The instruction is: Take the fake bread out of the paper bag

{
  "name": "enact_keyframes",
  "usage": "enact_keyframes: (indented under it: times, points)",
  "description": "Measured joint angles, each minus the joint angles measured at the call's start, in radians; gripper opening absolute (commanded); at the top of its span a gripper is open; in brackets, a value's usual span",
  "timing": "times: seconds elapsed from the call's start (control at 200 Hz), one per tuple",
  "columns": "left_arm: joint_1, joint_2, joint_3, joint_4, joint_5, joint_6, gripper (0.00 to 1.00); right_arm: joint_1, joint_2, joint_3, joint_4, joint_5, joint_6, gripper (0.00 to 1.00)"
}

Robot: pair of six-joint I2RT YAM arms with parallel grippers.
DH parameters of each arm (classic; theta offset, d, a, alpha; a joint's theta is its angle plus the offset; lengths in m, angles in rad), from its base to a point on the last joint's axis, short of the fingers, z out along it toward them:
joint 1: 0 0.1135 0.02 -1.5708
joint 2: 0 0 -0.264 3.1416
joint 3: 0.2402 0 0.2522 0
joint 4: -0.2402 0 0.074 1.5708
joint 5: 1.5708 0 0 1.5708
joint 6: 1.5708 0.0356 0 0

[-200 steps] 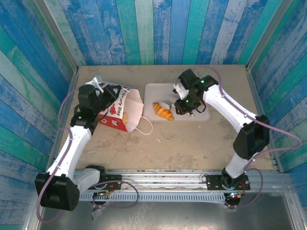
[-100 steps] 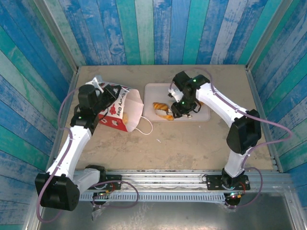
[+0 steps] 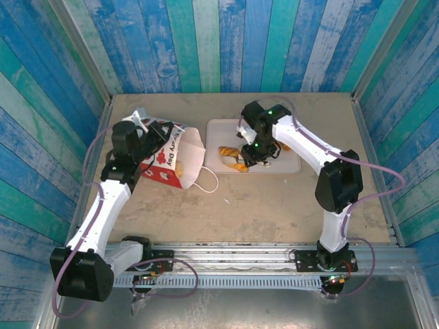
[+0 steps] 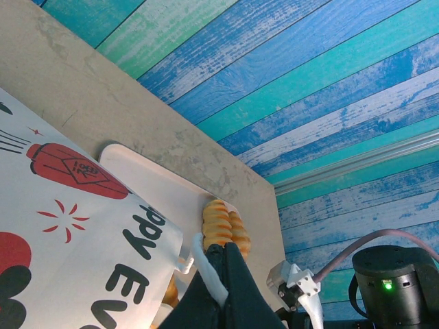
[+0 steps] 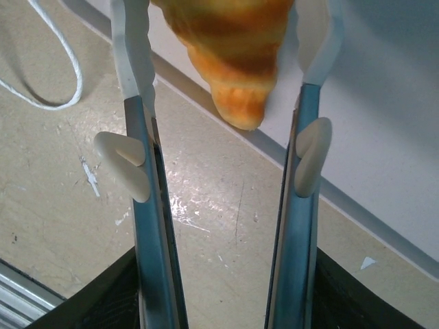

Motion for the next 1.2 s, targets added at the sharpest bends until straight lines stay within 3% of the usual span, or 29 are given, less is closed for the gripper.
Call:
enact_keyframes:
  times: [0.551,0.861,1.202]
  points:
    - [0.000,-0.005,-0.018,0.002,0.003,0.000,0.00,-0.055,0.000,0.013,0.149,0.014,0.288,0.52]
    - [0.000,-0.013,-0.026,0.005,0.003,0.000,0.00,-0.095,-0.021,-0.105,0.264,0.055,0.434,0.55]
    - [0.000,-0.013,-0.026,0.004,0.003,0.000,0.00,-0.113,-0.047,-0.128,0.325,0.056,0.454,0.54]
